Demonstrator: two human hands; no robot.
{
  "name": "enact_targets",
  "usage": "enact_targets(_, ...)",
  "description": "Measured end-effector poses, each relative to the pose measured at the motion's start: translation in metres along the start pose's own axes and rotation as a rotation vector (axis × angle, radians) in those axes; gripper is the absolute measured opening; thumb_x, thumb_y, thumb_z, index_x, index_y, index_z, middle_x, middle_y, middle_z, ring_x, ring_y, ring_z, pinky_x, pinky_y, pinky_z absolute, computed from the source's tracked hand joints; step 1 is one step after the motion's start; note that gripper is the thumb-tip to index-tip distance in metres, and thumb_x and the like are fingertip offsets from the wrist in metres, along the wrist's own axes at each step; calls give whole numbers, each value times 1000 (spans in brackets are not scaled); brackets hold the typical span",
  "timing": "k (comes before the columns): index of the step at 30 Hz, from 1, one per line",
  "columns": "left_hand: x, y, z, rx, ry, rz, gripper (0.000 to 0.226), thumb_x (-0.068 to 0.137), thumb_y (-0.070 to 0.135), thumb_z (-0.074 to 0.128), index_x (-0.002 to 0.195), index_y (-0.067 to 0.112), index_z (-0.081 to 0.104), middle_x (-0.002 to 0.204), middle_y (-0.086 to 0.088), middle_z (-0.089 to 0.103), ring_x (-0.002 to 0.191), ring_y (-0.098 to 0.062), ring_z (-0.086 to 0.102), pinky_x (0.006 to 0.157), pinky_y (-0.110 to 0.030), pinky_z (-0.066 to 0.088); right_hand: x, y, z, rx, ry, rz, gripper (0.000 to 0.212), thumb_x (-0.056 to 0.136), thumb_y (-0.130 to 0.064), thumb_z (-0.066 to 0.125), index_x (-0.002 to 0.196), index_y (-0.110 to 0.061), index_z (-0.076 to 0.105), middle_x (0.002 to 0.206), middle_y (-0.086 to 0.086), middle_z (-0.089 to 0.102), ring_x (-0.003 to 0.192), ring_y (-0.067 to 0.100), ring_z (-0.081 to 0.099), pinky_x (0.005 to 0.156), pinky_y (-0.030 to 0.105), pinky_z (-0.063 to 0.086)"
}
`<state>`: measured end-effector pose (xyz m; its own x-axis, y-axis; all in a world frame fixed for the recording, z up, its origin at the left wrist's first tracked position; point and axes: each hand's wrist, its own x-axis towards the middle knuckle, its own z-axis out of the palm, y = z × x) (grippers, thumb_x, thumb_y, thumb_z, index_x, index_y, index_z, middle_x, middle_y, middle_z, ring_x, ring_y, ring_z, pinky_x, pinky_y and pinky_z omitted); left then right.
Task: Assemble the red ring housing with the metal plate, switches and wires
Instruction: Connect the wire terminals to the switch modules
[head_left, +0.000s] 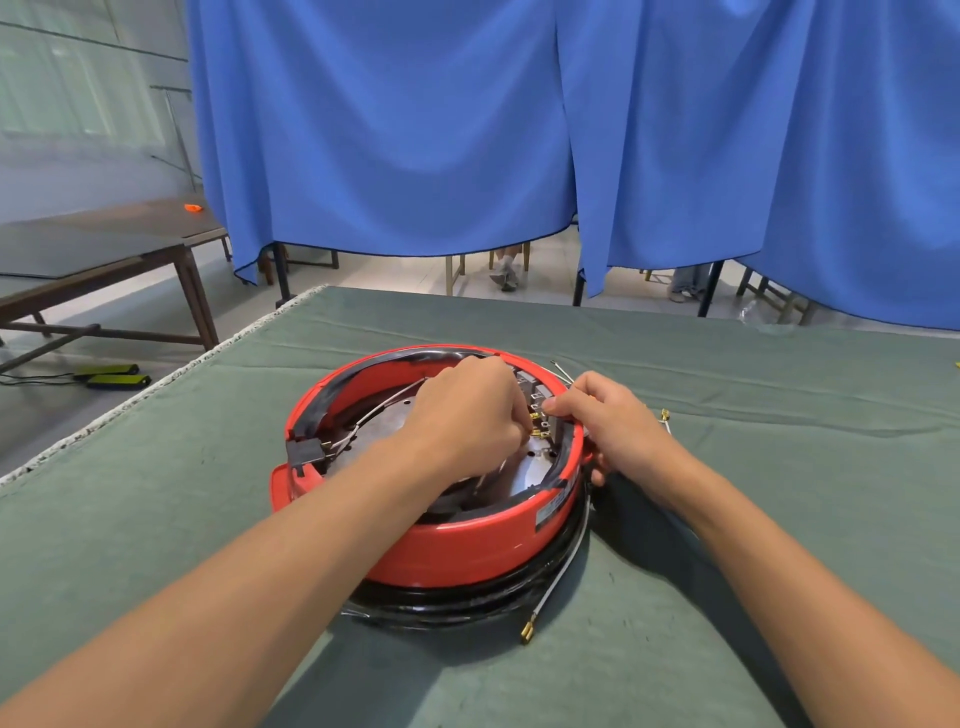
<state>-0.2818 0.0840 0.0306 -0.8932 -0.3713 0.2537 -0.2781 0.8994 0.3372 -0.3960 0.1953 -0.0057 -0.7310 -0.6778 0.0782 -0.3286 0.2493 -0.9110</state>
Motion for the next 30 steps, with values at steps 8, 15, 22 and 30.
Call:
enact_targets(8, -2, 7, 1, 58, 27, -25, 21, 75, 15, 64, 84, 28, 78, 85, 1, 73, 86, -25, 63, 65, -29, 43, 0, 0, 1, 3, 22, -4, 23, 84, -31, 61, 77, -16, 44, 40, -11, 50, 33, 5, 46, 32, 18, 35)
enact_targets(15, -2, 10, 1, 86, 26, -17, 24, 74, 14, 63, 85, 29, 78, 88, 0, 72, 85, -27, 64, 67, -31, 47, -1, -1, 1, -10, 19, -6, 22, 85, -32, 59, 79, -15, 46, 41, -10, 51, 35, 6, 48, 32, 20, 35)
enact_targets(22, -3, 9, 2, 82, 38, -15, 22, 77, 15, 63, 86, 29, 78, 89, 0, 73, 82, -26, 64, 71, -34, 52, -2, -3, 2, -2, 34, -3, 22, 84, -32, 60, 80, -15, 47, 45, -8, 50, 36, 6, 48, 33, 20, 34)
enact_targets(30, -3, 11, 3, 104, 52, -9, 20, 79, 16, 63, 88, 27, 77, 89, 0, 73, 82, -25, 64, 68, -32, 50, -4, -4, 2, -10, 24, -7, 22, 85, -33, 59, 82, -14, 47, 46, -7, 51, 37, 5, 50, 34, 20, 36)
